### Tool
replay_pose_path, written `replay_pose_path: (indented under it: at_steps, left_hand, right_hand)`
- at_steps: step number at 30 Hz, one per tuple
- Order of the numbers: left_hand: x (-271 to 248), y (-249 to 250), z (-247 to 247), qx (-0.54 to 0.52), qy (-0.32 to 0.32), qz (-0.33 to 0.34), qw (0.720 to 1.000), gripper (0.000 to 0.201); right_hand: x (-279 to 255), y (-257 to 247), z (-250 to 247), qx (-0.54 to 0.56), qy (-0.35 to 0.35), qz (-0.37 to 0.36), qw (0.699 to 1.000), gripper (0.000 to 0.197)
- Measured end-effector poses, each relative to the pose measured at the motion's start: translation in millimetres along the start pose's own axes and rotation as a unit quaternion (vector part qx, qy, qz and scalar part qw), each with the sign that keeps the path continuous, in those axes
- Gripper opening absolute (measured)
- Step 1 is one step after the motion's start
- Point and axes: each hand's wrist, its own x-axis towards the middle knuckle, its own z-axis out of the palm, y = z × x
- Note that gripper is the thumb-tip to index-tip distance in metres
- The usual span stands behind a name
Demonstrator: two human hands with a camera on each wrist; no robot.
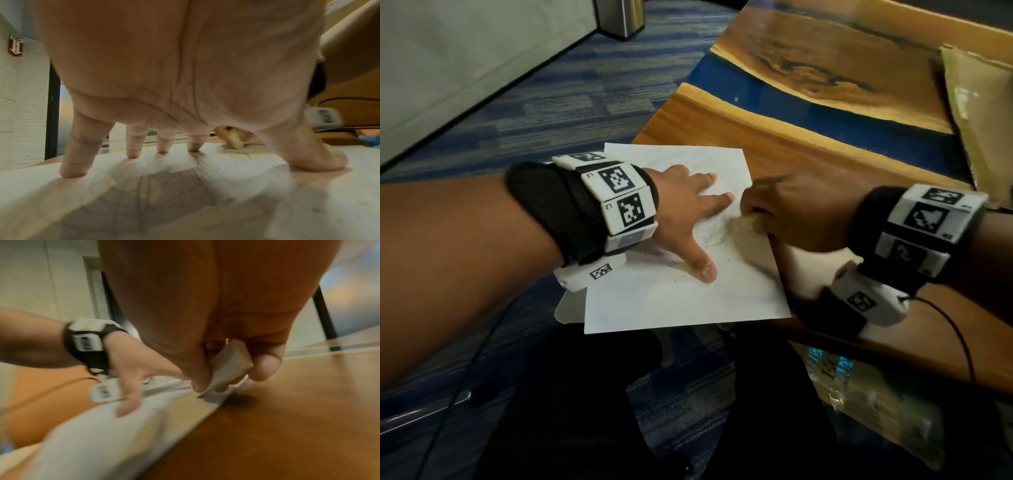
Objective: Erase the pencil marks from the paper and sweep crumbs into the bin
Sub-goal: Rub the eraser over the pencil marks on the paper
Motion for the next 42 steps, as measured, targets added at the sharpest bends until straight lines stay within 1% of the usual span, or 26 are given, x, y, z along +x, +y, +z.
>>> replay_pose_path:
  at_steps: [2,3,4,6,7,8,11,12,15,16,19,20,21,24,25,27,28,29,30,32,33,34,37,38,41,42]
  left_hand:
    - [0.0,-1.5,0.4,-0.010,-0.002,0.002,1.000,0.132]
    - [0.7,-2.2,0.0,-0.011,-0.003,0.003,1.000,0.133]
    - [0.9,-1.9,-0.3,-0.009,-0.004,0.004,1.000,0.133]
    - [1.0,-1.2,-0.3,-0.002,-0.006,0.004,1.000,0.135]
    - [0.6,-1.0,-0.5,-0.001,-0.008,0.002,1.000,0.136]
    - [0.3,-1.1,-0.5,-0.002,-0.009,0.002,1.000,0.135]
    - [-0.1,-1.5,-0.5,-0.011,-0.005,0.001,1.000,0.132]
    - [-0.4,-1.3,-1.1,-0.011,-0.005,0.001,1.000,0.131]
    - [0.5,-0.4,-1.1,-0.003,-0.005,0.003,1.000,0.132]
    - [0.5,-0.7,-0.6,-0.003,-0.005,0.004,1.000,0.133]
    - [0.4,-2.8,0.6,-0.018,-0.005,0.006,1.000,0.133]
    - [0.5,-3.0,0.5,-0.020,-0.004,0.005,1.000,0.132]
    - [0.4,-2.4,-0.2,-0.019,-0.004,0.005,1.000,0.131]
    - [-0.1,-0.3,-0.8,-0.006,-0.003,0.001,1.000,0.131]
    - [-0.3,-0.3,-0.7,-0.004,-0.003,0.002,1.000,0.131]
    - [0.0,-2.0,-0.3,-0.009,0.000,0.003,1.000,0.130]
    - [-0.2,-2.1,0.2,-0.013,0.001,0.003,1.000,0.131]
    - [-0.2,-1.9,-0.1,-0.013,0.001,0.003,1.000,0.131]
    - [-0.3,-1.1,-0.2,-0.011,0.001,0.003,1.000,0.130]
    - [-0.5,0.3,-0.4,-0.003,0.001,0.001,1.000,0.128]
    - [-1.0,0.4,-0.6,-0.003,0.000,0.000,1.000,0.128]
    - [-0.9,-0.4,-0.6,-0.007,0.000,0.002,1.000,0.128]
    - [-0.3,-3.4,0.6,-0.024,0.003,0.009,1.000,0.129]
    - [0.0,-3.2,0.6,-0.024,0.003,0.010,1.000,0.129]
    - [-0.4,-1.3,1.9,-0.021,0.000,0.004,1.000,0.127]
    - [-0.6,-1.6,2.2,-0.024,-0.001,0.005,1.000,0.127]
  right_hand:
    - [-6.1,-12.6,8.8,0.010,-0.021,-0.086,0.996,0.016]
    - [-6.2,-14.5,8.5,0.012,-0.023,-0.097,0.995,0.016]
    - [-2.9,-9.8,4.3,0.005,-0.013,-0.071,0.997,0.017]
    - [3.0,3.1,-4.7,-0.002,0.016,0.019,1.000,0.018]
    - [4.3,6.1,-4.6,-0.003,0.024,0.040,0.999,0.018]
    - [3.2,2.3,-2.2,0.002,0.025,0.030,0.999,0.017]
    - [-4.1,-19.8,11.6,0.027,-0.006,-0.084,0.996,0.013]
    - [-2.9,-19.6,10.3,0.025,-0.009,-0.085,0.996,0.014]
    - [7.2,1.4,-0.6,0.014,0.038,0.034,0.999,0.018]
    - [7.9,2.0,0.6,0.010,0.045,0.038,0.998,0.017]
    - [1.4,-26.0,8.3,0.039,-0.007,-0.076,0.996,0.015]
    - [1.3,-29.8,9.3,0.047,-0.023,-0.091,0.994,0.016]
    - [4.1,-26.0,4.7,0.038,-0.015,-0.075,0.996,0.016]
    - [15.4,2.4,-7.6,0.005,0.028,0.041,0.999,0.013]
    - [13.7,3.2,-5.7,0.006,0.026,0.040,0.999,0.011]
    - [6.4,-13.6,0.4,0.020,0.006,-0.032,0.999,0.006]
    - [1.1,-23.1,4.6,0.036,-0.007,-0.072,0.997,0.009]
    - [1.0,-24.1,6.7,0.040,-0.012,-0.089,0.995,0.013]
    - [3.7,-19.6,3.6,0.030,-0.004,-0.074,0.997,0.016]
    - [11.7,-3.5,-3.5,0.014,0.028,0.003,1.000,0.016]
    - [13.2,0.8,-3.7,0.009,0.036,0.020,0.999,0.015]
    - [12.4,-1.8,-1.5,0.011,0.033,0.010,0.999,0.013]
    - [3.9,-26.0,5.5,0.034,-0.002,-0.089,0.995,0.010]
    - [4.9,-24.6,4.2,0.030,-0.003,-0.091,0.995,0.014]
    - [15.5,-5.3,-4.1,0.001,0.043,-0.002,0.999,0.022]
    - [15.9,-4.9,-2.7,-0.002,0.049,0.003,0.999,0.022]
